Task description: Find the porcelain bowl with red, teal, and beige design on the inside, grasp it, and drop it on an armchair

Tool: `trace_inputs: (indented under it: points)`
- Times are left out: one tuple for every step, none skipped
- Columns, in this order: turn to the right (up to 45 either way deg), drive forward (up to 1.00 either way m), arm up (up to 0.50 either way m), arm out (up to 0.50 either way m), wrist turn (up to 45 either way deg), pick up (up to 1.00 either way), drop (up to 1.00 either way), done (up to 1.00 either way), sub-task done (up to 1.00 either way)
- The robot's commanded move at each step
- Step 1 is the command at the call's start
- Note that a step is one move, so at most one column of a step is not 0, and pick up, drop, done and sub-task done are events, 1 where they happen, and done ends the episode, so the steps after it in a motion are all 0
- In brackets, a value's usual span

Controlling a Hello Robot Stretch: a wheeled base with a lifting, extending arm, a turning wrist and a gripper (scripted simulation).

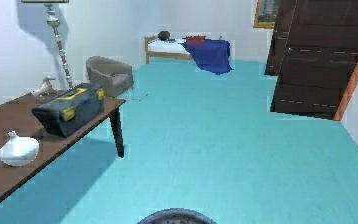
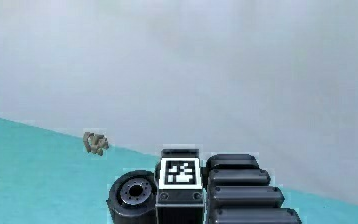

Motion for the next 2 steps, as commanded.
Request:
trace_inputs:
  points:
    - [0.0, 1.00, 0.00, 0.00, 0.0, 0.00, 0.00, 0.00, 0.00]
    - [0.0, 0.80, 0.00, 0.00, 0.0, 0.00, 0.00, 0.00, 0.00]
